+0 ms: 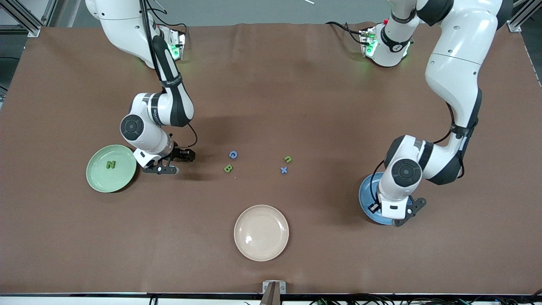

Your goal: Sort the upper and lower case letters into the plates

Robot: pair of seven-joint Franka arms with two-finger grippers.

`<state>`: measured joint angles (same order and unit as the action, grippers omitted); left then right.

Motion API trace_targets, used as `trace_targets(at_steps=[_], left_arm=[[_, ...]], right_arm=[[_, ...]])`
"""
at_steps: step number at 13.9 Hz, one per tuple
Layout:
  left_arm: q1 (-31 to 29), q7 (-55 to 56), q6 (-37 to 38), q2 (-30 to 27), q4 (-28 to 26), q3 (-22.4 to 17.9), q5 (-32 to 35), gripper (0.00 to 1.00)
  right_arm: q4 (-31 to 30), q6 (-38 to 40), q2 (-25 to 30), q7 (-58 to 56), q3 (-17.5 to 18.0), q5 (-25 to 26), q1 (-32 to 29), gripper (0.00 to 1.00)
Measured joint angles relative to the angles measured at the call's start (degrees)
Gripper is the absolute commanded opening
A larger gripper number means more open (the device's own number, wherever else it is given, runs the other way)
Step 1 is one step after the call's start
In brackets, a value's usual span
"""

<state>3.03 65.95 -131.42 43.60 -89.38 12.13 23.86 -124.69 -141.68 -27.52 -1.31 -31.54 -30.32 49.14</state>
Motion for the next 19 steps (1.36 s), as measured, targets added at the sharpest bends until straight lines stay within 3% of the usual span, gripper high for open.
trace_targets(at_steps=[2, 4, 7, 9, 10, 12, 17, 19], left_arm=[[-0.1, 0.9, 0.0, 0.0, 0.0, 0.8, 0.0, 1.0], [0.6, 4.6, 0.7, -0.1, 0.1, 4.2, 0.0, 1.0], [2.7, 11.4, 1.5, -0.2, 0.3, 10.3, 0.0, 0.97], [5.1, 15.1, 1.8, -0.2, 0.3, 12.6, 0.0, 0.87], [6.9, 16.8, 1.9, -0.2, 0.1, 12.8, 0.0, 0.87], [11.0, 21.3, 1.8, 0.7, -0.1, 12.9, 0.0, 0.82], [18.5, 29.0, -1.8, 3.1, 0.0, 12.8, 0.0, 0.68], [19.7, 31.0, -1.9, 3.2, 0.0, 12.8, 0.0, 0.64]], right_arm=[[-0.7, -0.2, -0.3, 0.1, 0.0, 0.0, 0.3, 0.72], [-1.1, -0.3, -0.6, 0.1, 0.0, -0.2, 0.4, 0.7], [-1.1, -0.3, -1.5, 0.1, 0.0, -1.7, 1.0, 0.56], [-1.1, -0.6, -1.7, 0.1, -0.2, -2.4, 1.7, 0.46], [-1.1, -0.8, -1.6, 0.1, -0.2, -2.7, 1.9, 0.37], [-1.1, -1.1, -1.6, 0.1, -0.3, -3.2, 2.3, 0.29], [-1.0, -1.2, -1.5, -0.5, -1.1, -3.5, 2.3, 0.27], [-0.9, -0.5, -1.8, -5.2, -4.4, -3.5, 1.9, 0.27]])
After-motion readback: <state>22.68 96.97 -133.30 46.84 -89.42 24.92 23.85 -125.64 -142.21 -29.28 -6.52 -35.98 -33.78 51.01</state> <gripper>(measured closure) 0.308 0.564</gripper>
